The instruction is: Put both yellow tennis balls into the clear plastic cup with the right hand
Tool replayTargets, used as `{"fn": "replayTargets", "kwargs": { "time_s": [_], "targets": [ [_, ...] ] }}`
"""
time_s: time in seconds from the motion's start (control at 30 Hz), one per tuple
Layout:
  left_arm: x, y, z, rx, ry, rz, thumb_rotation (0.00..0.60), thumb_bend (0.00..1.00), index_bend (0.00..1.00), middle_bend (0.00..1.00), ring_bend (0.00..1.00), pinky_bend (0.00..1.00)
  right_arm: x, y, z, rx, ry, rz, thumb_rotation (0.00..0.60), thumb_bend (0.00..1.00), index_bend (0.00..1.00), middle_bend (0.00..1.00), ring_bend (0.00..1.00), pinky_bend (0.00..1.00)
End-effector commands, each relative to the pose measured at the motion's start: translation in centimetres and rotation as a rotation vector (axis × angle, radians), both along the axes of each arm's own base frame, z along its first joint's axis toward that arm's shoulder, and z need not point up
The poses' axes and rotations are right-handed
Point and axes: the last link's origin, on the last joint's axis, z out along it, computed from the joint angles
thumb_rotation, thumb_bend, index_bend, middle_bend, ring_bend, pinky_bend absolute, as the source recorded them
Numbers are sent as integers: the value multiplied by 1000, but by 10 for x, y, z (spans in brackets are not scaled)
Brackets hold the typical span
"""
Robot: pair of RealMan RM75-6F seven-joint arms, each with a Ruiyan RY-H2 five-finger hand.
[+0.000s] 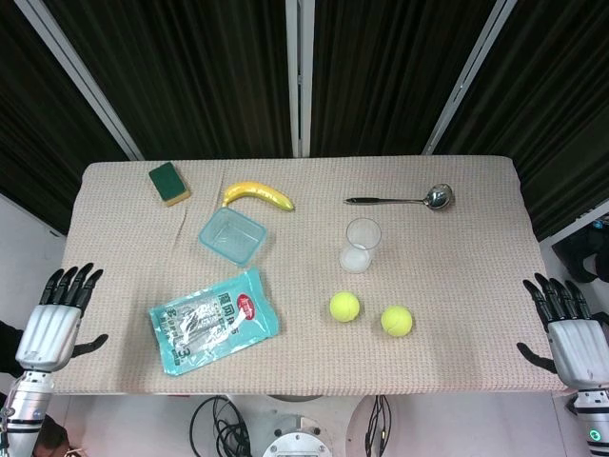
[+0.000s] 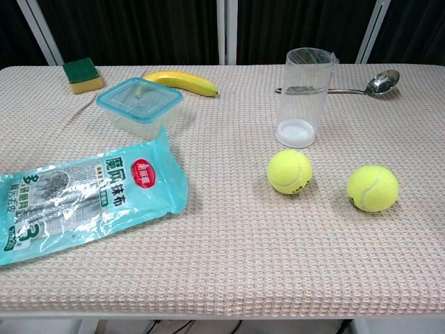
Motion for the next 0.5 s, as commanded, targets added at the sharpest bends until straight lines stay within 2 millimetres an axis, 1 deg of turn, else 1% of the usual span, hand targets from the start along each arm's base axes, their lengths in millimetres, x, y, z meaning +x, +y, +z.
{"fn": "replayTargets", "kwargs": {
  "time_s": [0.03, 0.17, 0.4, 0.5],
  "targets": [
    [0, 0, 0, 3, -4, -4, 600, 0, 0, 0, 0, 0, -1, 1, -1, 5, -3, -8, 600, 86, 0, 0, 0, 0],
    [-2, -2, 0, 6, -9, -2, 600, 0, 0, 0, 0, 0, 0, 1, -4, 18, -2, -1, 600, 86, 0, 0, 0, 0],
    [-3, -5, 0, 8, -11, 4, 600, 0, 0, 0, 0, 0, 10, 1, -6, 30, -12, 85, 600, 87, 0, 0, 0, 0],
    [-2, -4, 0, 11, -19, -1, 600, 0, 0, 0, 0, 0, 13, -1, -17, 114, 5, 73, 600, 87, 0, 0, 0, 0]
  ]
}}
